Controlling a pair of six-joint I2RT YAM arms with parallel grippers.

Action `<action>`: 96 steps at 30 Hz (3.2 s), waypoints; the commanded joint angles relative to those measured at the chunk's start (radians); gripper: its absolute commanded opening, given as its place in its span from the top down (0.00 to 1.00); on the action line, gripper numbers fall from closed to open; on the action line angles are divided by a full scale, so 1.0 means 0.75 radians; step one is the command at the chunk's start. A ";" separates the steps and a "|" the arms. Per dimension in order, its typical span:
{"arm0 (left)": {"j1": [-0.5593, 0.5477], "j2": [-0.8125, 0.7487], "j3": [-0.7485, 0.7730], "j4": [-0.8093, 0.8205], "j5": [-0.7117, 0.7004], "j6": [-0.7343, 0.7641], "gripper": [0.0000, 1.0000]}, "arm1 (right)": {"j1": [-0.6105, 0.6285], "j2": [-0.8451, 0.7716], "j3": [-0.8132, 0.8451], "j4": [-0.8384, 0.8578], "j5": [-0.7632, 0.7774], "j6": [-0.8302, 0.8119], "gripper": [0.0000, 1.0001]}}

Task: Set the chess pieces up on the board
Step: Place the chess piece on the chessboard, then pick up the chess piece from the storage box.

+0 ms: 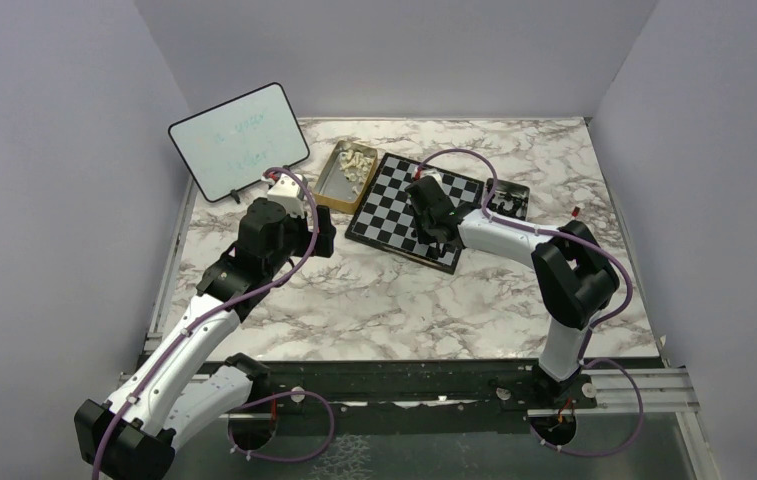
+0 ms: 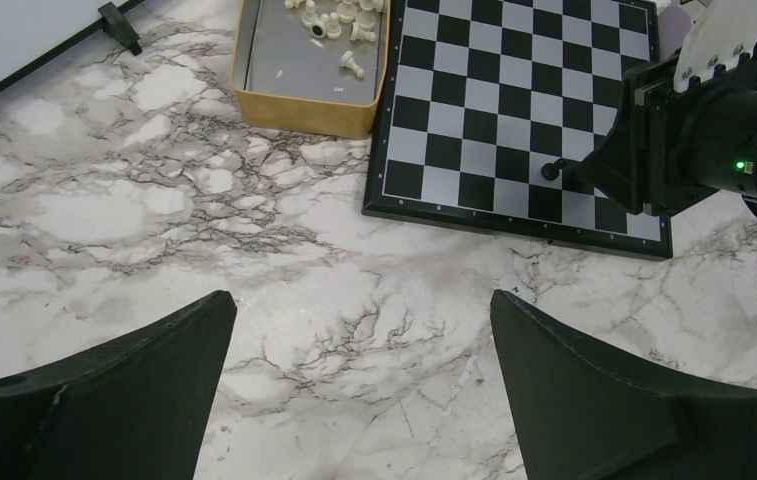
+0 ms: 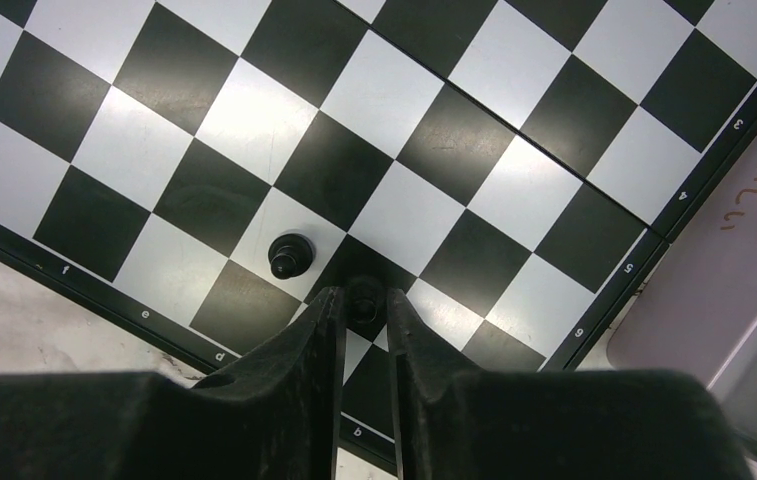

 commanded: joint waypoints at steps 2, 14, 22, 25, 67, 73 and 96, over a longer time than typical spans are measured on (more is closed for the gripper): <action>-0.008 -0.021 -0.008 0.004 -0.001 0.000 0.01 | 0.011 -0.028 0.038 -0.021 0.004 0.013 0.72; -0.007 -0.019 -0.008 0.006 0.003 0.002 0.01 | 0.008 -0.181 0.094 -0.087 0.071 -0.040 0.67; -0.007 -0.023 -0.010 0.006 0.015 0.002 0.01 | -0.143 -0.262 0.112 -0.136 0.142 -0.116 0.68; -0.008 -0.023 -0.009 0.006 0.021 0.002 0.01 | -0.235 -0.303 0.087 -0.122 0.114 -0.120 0.68; -0.010 -0.006 -0.010 0.014 0.040 0.012 0.01 | -0.718 0.147 0.222 0.014 0.123 -0.217 0.62; -0.010 -0.002 -0.009 0.014 0.038 0.015 0.01 | -0.724 0.184 0.236 -0.008 0.131 -0.196 0.61; -0.010 0.009 -0.007 0.015 0.038 0.015 0.01 | -0.740 0.212 0.217 0.004 0.087 -0.165 0.66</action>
